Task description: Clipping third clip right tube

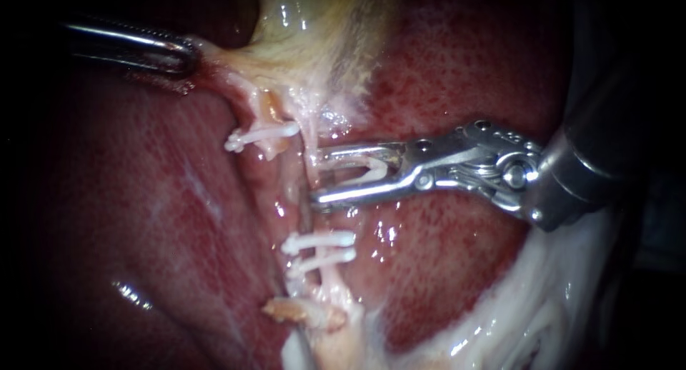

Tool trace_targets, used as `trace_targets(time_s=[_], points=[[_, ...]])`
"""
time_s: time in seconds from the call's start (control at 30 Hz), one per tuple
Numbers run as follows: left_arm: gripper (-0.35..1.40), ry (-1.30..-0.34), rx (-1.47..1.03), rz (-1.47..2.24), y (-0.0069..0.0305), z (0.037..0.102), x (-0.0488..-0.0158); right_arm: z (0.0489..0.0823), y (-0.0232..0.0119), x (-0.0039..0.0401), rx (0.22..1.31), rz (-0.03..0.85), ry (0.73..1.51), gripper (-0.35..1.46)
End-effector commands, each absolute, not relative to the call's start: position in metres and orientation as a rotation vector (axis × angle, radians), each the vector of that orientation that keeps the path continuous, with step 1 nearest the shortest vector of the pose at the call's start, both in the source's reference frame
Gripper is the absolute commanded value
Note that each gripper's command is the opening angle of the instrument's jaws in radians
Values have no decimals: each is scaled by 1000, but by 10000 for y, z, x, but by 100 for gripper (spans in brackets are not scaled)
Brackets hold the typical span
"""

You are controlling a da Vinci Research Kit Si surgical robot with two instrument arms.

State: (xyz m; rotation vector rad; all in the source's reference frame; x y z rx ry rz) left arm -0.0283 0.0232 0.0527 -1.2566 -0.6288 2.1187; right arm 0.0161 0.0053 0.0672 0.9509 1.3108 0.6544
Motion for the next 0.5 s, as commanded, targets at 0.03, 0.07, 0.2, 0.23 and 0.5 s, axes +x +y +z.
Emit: trace_targets(time_s=[0.03,0.07,0.2,0.23,0.5], points=[[-35,-629,-1257,2119,232,527,-283,677,51,161,941,649,1293,49],[-35,-629,-1257,2119,232,527,-283,682,50,161,933,651,1284,49],[-35,-629,-1257,2119,232,527,-283,692,50,159,927,651,1280,49],[-35,-629,-1257,2119,232,527,-283,693,52,159,926,652,1280,50],[-35,-629,-1257,2119,232,527,-283,691,53,175,974,644,1322,50]])
